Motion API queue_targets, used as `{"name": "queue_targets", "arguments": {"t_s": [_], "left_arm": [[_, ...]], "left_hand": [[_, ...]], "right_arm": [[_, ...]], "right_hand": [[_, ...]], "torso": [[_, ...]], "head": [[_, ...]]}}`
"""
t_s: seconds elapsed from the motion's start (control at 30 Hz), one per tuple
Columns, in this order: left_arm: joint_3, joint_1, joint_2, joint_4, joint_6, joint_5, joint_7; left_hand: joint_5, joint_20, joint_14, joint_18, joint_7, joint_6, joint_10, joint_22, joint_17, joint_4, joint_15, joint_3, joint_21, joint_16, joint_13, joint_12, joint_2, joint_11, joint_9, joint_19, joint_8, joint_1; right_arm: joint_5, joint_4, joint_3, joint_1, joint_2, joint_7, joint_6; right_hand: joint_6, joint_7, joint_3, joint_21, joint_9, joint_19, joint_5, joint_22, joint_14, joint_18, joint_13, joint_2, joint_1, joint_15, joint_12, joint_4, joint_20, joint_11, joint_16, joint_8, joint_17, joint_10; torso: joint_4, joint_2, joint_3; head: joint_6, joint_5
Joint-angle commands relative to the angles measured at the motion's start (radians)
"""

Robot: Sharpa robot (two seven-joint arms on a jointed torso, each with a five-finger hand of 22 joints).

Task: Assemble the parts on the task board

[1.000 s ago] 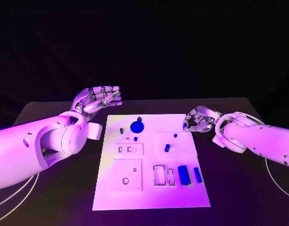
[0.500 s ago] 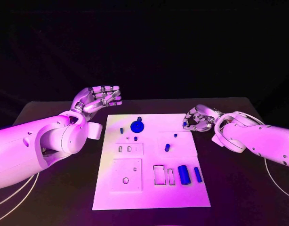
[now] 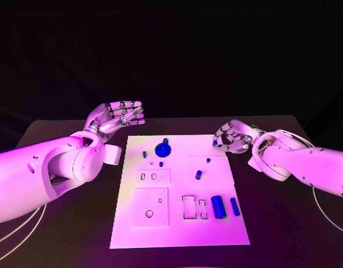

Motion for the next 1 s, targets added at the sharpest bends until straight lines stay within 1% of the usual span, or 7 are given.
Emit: {"name": "queue_targets", "arguments": {"t_s": [0.03, 0.17, 0.27, 0.4, 0.5, 0.67, 1.0], "left_arm": [[0.001, 0.001, 0.003, -0.001, 0.013, -0.004, 0.004], [0.001, 0.001, 0.005, -0.003, 0.015, -0.004, 0.002], [0.001, 0.001, 0.007, -0.005, 0.015, -0.004, 0.001], [0.000, 0.001, 0.010, -0.008, 0.016, -0.003, 0.000], [0.000, 0.001, 0.012, -0.009, 0.016, -0.003, -0.001], [0.000, 0.001, 0.015, -0.012, 0.016, -0.003, -0.001], [0.000, 0.001, 0.017, -0.013, 0.016, -0.002, -0.002]], "left_hand": [[-0.006, 0.002, -0.002, 0.004, 0.064, -0.004, -0.007, -0.001, 0.002, 0.001, 0.003, 0.004, -0.004, -0.004, -0.001, -0.006, -0.004, -0.002, -0.002, -0.003, -0.002, 0.009], [-0.006, 0.002, -0.003, 0.004, 0.063, -0.004, -0.007, -0.002, 0.002, 0.001, 0.003, 0.004, -0.004, -0.004, -0.001, -0.006, -0.004, -0.001, -0.002, -0.003, -0.002, 0.009], [-0.006, 0.002, -0.003, 0.004, 0.063, -0.003, -0.007, -0.002, 0.002, 0.001, 0.003, 0.003, -0.004, -0.004, -0.001, -0.006, -0.004, -0.001, -0.001, -0.003, -0.002, 0.009], [-0.006, 0.002, -0.003, 0.004, 0.063, -0.003, -0.007, -0.002, 0.002, 0.001, 0.003, 0.003, -0.004, -0.004, -0.001, -0.006, -0.004, -0.001, -0.001, -0.003, -0.002, 0.009], [-0.006, 0.002, -0.003, 0.004, 0.063, -0.003, -0.007, -0.002, 0.002, 0.001, 0.003, 0.003, -0.004, -0.004, -0.001, -0.006, -0.004, -0.001, -0.001, -0.003, -0.002, 0.009], [-0.006, 0.002, -0.003, 0.004, 0.063, -0.003, -0.007, -0.002, 0.002, 0.001, 0.003, 0.003, -0.004, -0.004, -0.001, -0.006, -0.004, -0.001, -0.001, -0.003, -0.002, 0.009], [-0.006, 0.002, -0.003, 0.004, 0.063, -0.003, -0.007, -0.002, 0.002, 0.001, 0.003, 0.003, -0.004, -0.004, -0.001, -0.006, -0.004, -0.001, -0.001, -0.003, -0.002, 0.009]], "right_arm": [[-0.071, 0.069, 0.002, 0.016, -0.004, -0.037, -0.023], [-0.118, 0.142, 0.002, 0.026, 0.008, -0.088, -0.045], [-0.143, 0.181, 0.002, 0.029, 0.030, -0.129, -0.060], [-0.168, 0.218, 0.002, 0.026, 0.071, -0.184, -0.073], [-0.181, 0.230, 0.002, 0.022, 0.096, -0.213, -0.076], [-0.201, 0.232, 0.000, 0.007, 0.144, -0.257, -0.075], [-0.234, 0.219, -0.005, -0.031, 0.208, -0.308, -0.067]], "right_hand": [[0.006, 0.001, 0.008, 0.005, 0.007, 0.024, -0.002, 0.155, 0.106, -0.016, 0.191, -0.004, -0.020, -0.009, -0.001, 0.003, -0.009, -0.007, 0.004, 0.010, 0.263, 0.043], [0.004, -0.001, 0.014, 0.010, 0.008, 0.027, -0.002, 0.159, 0.106, -0.017, 0.189, 0.001, -0.031, -0.010, -0.003, 0.007, -0.010, -0.008, 0.004, 0.013, 0.263, 0.041], [0.001, -0.002, 0.021, 0.010, 0.010, 0.028, 0.011, 0.160, 0.106, -0.018, 0.189, 0.002, -0.035, -0.011, -0.004, 0.005, -0.011, -0.010, 0.004, 0.016, 0.263, 0.041], [0.000, -0.002, 0.027, 0.010, 0.011, 0.028, 0.020, 0.160, 0.106, -0.017, 0.188, 0.003, -0.037, -0.012, -0.005, 0.003, -0.012, -0.011, 0.004, 0.018, 0.263, 0.041], [0.000, -0.003, 0.028, 0.009, 0.011, 0.027, 0.021, 0.159, 0.106, -0.017, 0.188, 0.003, -0.037, -0.012, -0.005, 0.002, -0.012, -0.011, 0.004, 0.019, 0.263, 0.041], [0.000, -0.003, 0.029, 0.007, 0.012, 0.027, 0.023, 0.158, 0.106, -0.017, 0.188, 0.002, -0.038, -0.012, -0.005, 0.002, -0.012, -0.011, 0.004, 0.020, 0.263, 0.041], [-0.001, -0.003, 0.031, 0.006, 0.012, 0.026, 0.028, 0.158, 0.106, -0.017, 0.189, 0.002, -0.041, -0.013, -0.004, 0.001, -0.012, -0.011, 0.004, 0.021, 0.263, 0.042]], "torso": [[0.0001, -0.001, -0.0013], [-0.0007, -0.001, -0.0029], [0.0005, -0.001, -0.0021], [0.0020, -0.003, -0.0041], [0.0023, -0.002, -0.0047], [0.0042, -0.006, -0.0101], [0.0035, -0.005, -0.0096]], "head": [[-0.002, -0.002], [-0.003, 0.002], [-0.003, 0.007], [-0.005, 0.012], [-0.007, 0.017], [-0.011, 0.024], [-0.019, 0.034]]}}
